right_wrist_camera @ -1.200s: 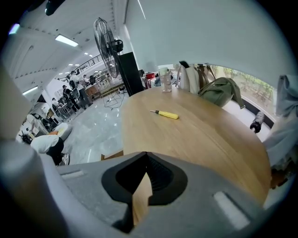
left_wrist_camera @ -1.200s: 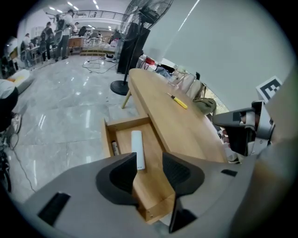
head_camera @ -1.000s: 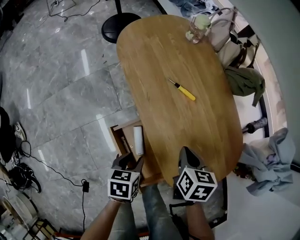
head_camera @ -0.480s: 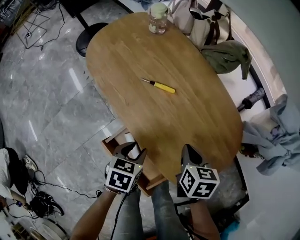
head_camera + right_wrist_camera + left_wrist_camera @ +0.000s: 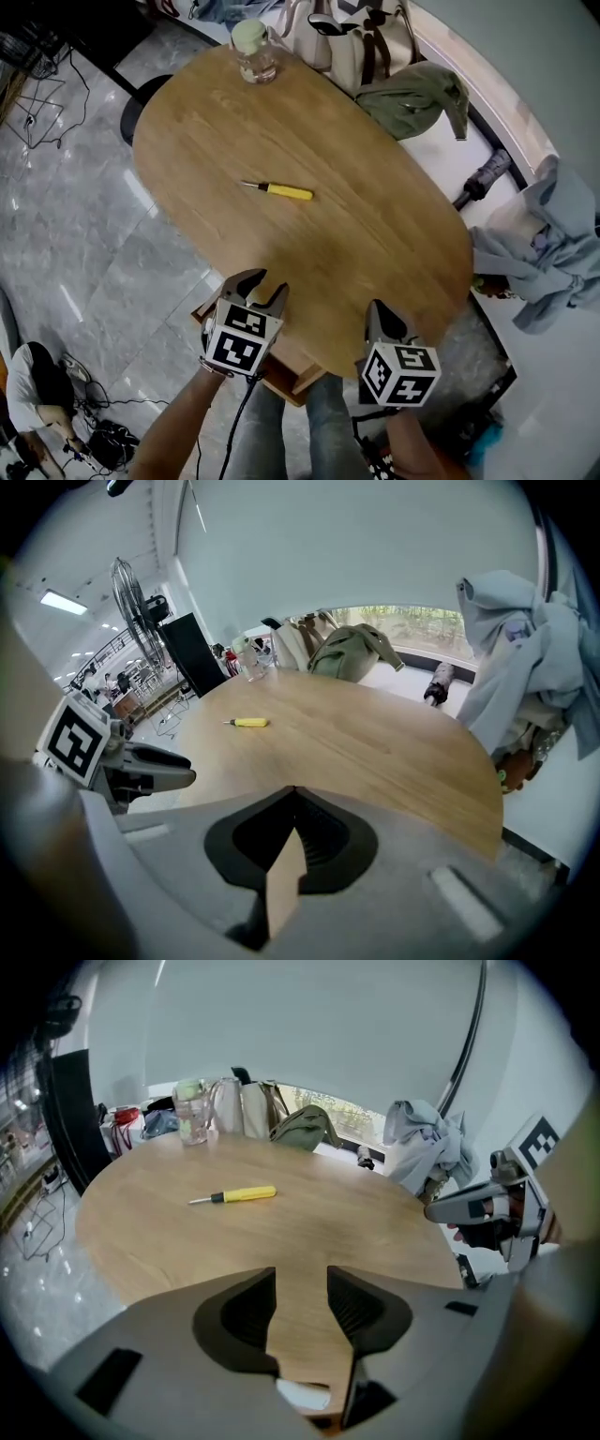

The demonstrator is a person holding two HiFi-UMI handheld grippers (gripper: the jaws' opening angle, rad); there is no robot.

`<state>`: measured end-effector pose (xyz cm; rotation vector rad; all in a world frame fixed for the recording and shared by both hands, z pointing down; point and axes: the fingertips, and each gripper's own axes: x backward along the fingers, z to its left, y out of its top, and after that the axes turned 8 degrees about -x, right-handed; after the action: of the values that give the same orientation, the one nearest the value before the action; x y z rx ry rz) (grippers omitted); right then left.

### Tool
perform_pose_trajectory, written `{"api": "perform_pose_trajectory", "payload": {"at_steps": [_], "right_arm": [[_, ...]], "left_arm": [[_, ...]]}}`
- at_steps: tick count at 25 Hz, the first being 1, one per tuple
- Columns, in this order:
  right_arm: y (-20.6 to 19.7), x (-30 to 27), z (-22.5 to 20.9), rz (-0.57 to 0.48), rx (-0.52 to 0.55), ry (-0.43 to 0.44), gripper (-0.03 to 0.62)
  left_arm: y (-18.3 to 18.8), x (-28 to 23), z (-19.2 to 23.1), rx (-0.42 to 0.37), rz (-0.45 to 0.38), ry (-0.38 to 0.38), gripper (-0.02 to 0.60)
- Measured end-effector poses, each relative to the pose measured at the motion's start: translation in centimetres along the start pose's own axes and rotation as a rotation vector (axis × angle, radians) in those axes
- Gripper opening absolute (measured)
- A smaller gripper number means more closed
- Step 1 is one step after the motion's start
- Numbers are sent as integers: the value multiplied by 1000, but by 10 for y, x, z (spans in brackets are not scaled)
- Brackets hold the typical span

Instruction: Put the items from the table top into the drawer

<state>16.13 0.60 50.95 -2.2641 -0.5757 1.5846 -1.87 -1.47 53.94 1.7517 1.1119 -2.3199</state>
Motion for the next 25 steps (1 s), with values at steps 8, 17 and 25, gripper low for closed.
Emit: {"api": "perform_pose_trajectory", "payload": {"at_steps": [8,17,25], "right_arm": [[2,2,-21,-14,-96,-60,5],[2,-1,-29,-29,-180,-113,5],[2,-5,-29,-27,-202,-132,5]], "left_arm": [[59,-27,28,-200,15,-23,170],[90,-62,54,-444,80,-33,172],[108,-87,82,-664,139,-16,172]]}}
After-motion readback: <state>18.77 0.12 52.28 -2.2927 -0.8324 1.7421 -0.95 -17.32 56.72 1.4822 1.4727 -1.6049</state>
